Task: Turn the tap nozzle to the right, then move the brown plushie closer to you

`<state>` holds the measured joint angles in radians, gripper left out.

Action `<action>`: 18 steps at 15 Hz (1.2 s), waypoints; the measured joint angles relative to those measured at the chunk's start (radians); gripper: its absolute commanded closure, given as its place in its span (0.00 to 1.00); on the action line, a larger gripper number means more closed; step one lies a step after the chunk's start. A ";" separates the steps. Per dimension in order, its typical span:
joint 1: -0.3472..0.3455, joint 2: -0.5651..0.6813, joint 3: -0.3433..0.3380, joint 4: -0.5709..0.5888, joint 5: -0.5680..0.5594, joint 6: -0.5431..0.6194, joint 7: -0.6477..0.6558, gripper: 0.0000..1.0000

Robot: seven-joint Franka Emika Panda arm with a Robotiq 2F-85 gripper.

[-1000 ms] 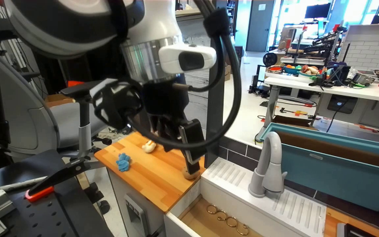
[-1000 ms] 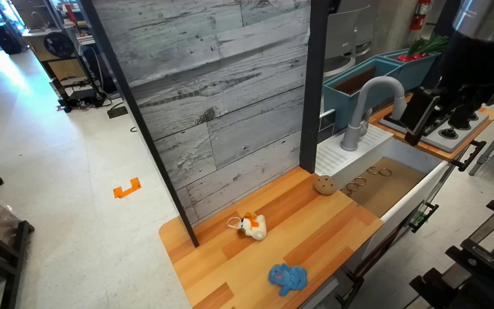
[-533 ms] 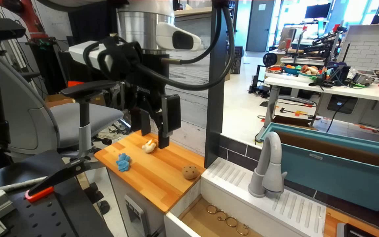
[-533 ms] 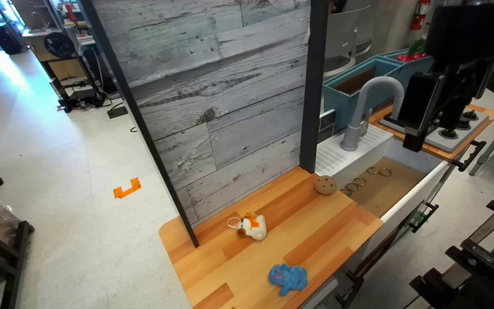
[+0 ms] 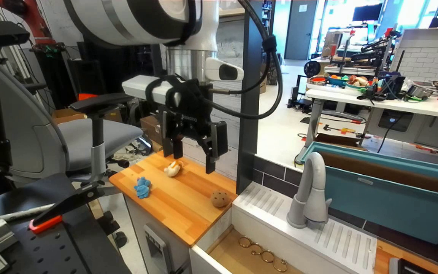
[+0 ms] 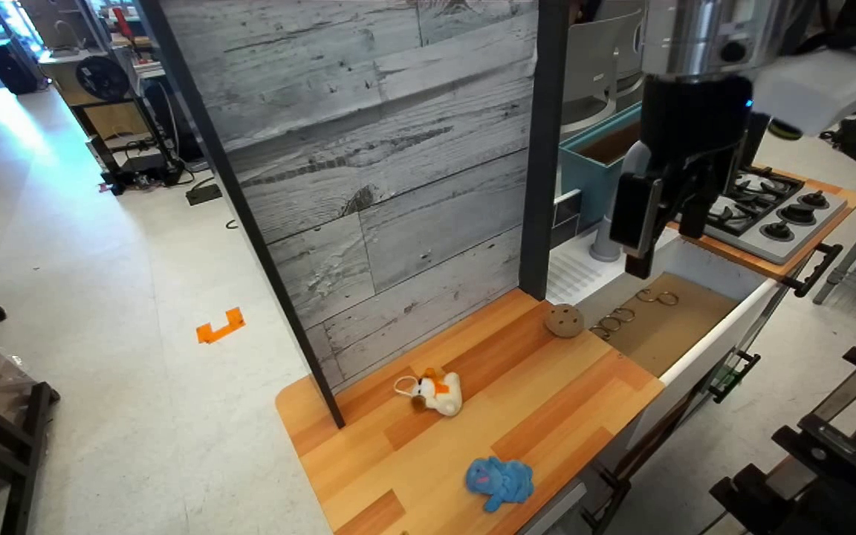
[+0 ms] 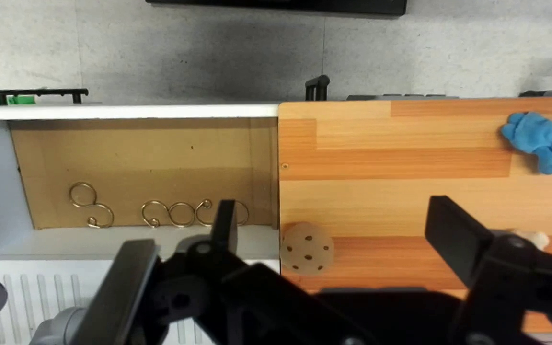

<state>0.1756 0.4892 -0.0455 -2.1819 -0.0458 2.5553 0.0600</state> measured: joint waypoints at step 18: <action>0.001 0.457 -0.012 0.371 -0.066 0.177 0.037 0.00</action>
<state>0.1766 0.9462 -0.0578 -1.8108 -0.1120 2.7322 0.0966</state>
